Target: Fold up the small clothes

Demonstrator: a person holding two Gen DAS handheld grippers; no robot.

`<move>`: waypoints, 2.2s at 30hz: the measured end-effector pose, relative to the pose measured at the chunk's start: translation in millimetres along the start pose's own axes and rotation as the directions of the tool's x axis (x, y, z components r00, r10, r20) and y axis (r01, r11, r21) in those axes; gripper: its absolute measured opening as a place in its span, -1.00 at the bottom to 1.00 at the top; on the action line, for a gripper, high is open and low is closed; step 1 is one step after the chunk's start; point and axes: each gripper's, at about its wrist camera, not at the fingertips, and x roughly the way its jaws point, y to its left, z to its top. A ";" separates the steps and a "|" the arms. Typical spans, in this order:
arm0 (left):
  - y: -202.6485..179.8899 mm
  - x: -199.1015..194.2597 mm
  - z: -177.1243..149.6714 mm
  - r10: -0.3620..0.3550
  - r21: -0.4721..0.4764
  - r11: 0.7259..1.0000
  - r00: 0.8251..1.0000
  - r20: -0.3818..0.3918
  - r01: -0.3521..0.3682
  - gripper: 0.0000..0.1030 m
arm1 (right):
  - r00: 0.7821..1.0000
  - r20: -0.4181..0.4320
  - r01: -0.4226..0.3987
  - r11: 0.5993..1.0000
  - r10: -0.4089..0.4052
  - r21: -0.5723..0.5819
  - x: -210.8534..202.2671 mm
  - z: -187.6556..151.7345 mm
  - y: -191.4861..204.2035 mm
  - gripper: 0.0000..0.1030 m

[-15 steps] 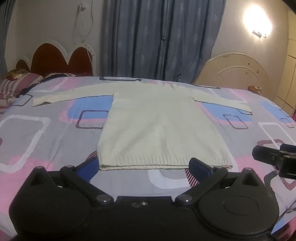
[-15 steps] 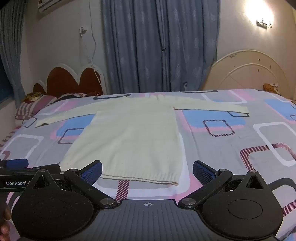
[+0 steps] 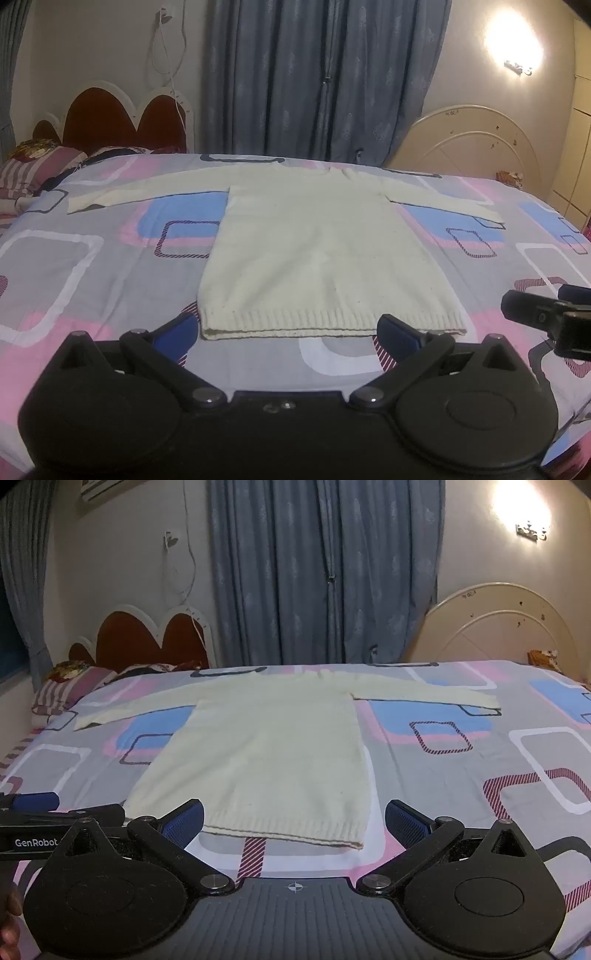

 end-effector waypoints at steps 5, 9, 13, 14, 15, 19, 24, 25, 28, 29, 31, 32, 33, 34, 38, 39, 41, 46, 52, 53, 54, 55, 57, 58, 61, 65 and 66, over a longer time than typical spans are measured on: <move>3.9 -3.8 2.2 -0.002 0.001 1.000 1.000 0.002 0.002 1.00 | 1.000 0.000 0.000 1.000 0.000 0.000 0.3 1.2 -0.1 1.00; 3.6 -4.7 0.4 -0.002 0.004 1.000 1.000 0.002 0.002 1.00 | 1.000 0.001 -0.004 1.000 0.004 -0.003 0.4 2.8 0.8 1.00; 4.5 -4.8 0.7 0.002 0.003 1.000 1.000 0.000 -0.002 1.00 | 1.000 0.003 -0.006 1.000 0.006 -0.003 0.5 3.7 1.6 1.00; 4.4 -5.1 0.2 0.001 0.002 1.000 1.000 0.000 -0.001 1.00 | 1.000 0.003 -0.005 1.000 0.005 -0.003 1.0 3.3 1.6 1.00; 4.8 -5.5 0.3 0.001 0.001 1.000 1.000 0.000 -0.001 1.00 | 1.000 0.003 -0.006 1.000 0.006 -0.002 1.5 3.9 1.5 1.00; 5.1 -6.4 0.8 0.003 0.001 1.000 1.000 -0.003 -0.003 1.00 | 1.000 0.004 -0.007 1.000 0.007 -0.002 1.4 3.4 1.0 1.00; 4.8 -2.5 -0.4 0.004 0.003 1.000 1.000 -0.007 -0.004 1.00 | 1.000 0.002 -0.008 1.000 0.008 -0.002 1.5 3.2 0.7 1.00; 5.2 -2.5 -0.4 0.004 0.004 1.000 1.000 -0.007 -0.004 1.00 | 1.000 0.000 -0.008 1.000 0.008 -0.002 1.7 3.4 0.5 1.00; 6.7 -2.9 -0.2 0.003 0.005 1.000 1.000 -0.008 -0.003 1.00 | 1.000 0.000 -0.006 1.000 0.006 0.000 2.3 3.8 0.0 1.00; 7.3 -3.1 -0.1 0.003 0.005 1.000 1.000 -0.008 -0.003 1.00 | 1.000 0.000 -0.005 1.000 0.005 0.001 2.5 4.1 -0.2 1.00; 3.6 -1.1 -2.0 0.005 0.005 1.000 1.000 -0.007 -0.005 1.00 | 1.000 0.000 -0.003 1.000 0.003 0.001 2.4 4.3 0.2 1.00; 3.9 -1.3 -2.1 0.005 0.004 1.000 1.000 -0.006 -0.005 1.00 | 1.000 0.001 -0.003 1.000 0.003 0.001 2.2 4.3 0.4 1.00; 3.6 -1.1 -1.9 0.004 0.005 1.000 1.000 -0.007 -0.004 1.00 | 1.000 0.000 -0.003 1.000 0.003 0.001 2.4 4.6 0.3 1.00; 3.3 -0.6 -2.0 0.005 0.005 1.000 1.000 -0.008 -0.005 1.00 | 1.000 -0.001 -0.004 1.000 0.004 0.000 2.6 4.4 0.2 1.00; 2.8 -0.3 -2.5 0.006 0.005 1.000 1.000 -0.008 -0.005 1.00 | 1.000 -0.001 -0.004 1.000 0.004 0.001 2.6 4.6 -0.1 1.00; 2.2 -0.1 -3.0 0.006 0.005 1.000 1.000 -0.008 -0.006 1.00 | 1.000 0.000 -0.003 1.000 0.003 0.000 2.4 4.1 0.0 1.00; 2.3 -0.2 -3.4 0.008 0.004 1.000 1.000 -0.009 -0.008 1.00 | 1.000 0.000 -0.004 1.000 0.004 0.001 2.6 3.9 -0.3 1.00; 1.8 0.4 -5.7 0.011 0.002 1.000 1.000 -0.009 -0.011 1.00 | 1.000 0.001 -0.006 1.000 0.006 0.000 3.1 3.5 -0.6 1.00; 2.9 -0.4 -6.6 0.014 0.001 1.000 1.000 -0.007 -0.014 1.00 | 1.000 0.004 -0.007 1.000 0.007 0.001 2.7 1.9 -1.6 1.00; 3.1 -0.4 -6.7 0.013 0.001 1.000 1.000 -0.008 -0.013 1.00 | 1.000 0.005 -0.006 1.000 0.006 0.001 2.7 1.5 -1.3 1.00; 3.1 -0.6 -6.9 0.013 0.001 1.000 1.000 -0.008 -0.013 1.00 | 1.000 0.004 -0.006 1.000 0.006 0.000 2.8 1.5 -1.4 1.00; 3.2 -0.7 -7.0 0.014 0.002 1.000 1.000 -0.007 -0.014 1.00 | 1.000 0.003 -0.007 1.000 0.007 0.001 2.7 1.5 -1.7 1.00; 3.3 -0.5 -6.3 0.013 0.001 1.000 1.000 -0.008 -0.013 1.00 | 1.000 0.004 -0.007 1.000 0.007 0.002 2.5 1.5 -1.8 1.00; 3.3 -0.6 -6.5 0.013 0.000 1.000 1.000 -0.007 -0.013 1.00 | 1.000 0.003 -0.006 1.000 0.006 0.001 2.8 1.3 -1.3 1.00; 3.5 -0.3 -6.4 0.014 0.003 1.000 1.000 -0.008 -0.014 1.00 | 1.000 0.003 -0.007 1.000 0.007 0.003 2.2 0.8 -1.2 1.00; 4.4 -0.4 -5.3 0.014 0.002 1.000 1.000 -0.012 -0.014 1.00 | 1.000 0.002 -0.007 1.000 0.007 0.000 2.4 0.2 0.1 1.00; 4.5 -0.4 -5.4 0.015 0.004 1.000 1.000 -0.012 -0.015 1.00 | 1.000 0.002 -0.008 1.000 0.008 -0.001 2.4 0.1 0.6 1.00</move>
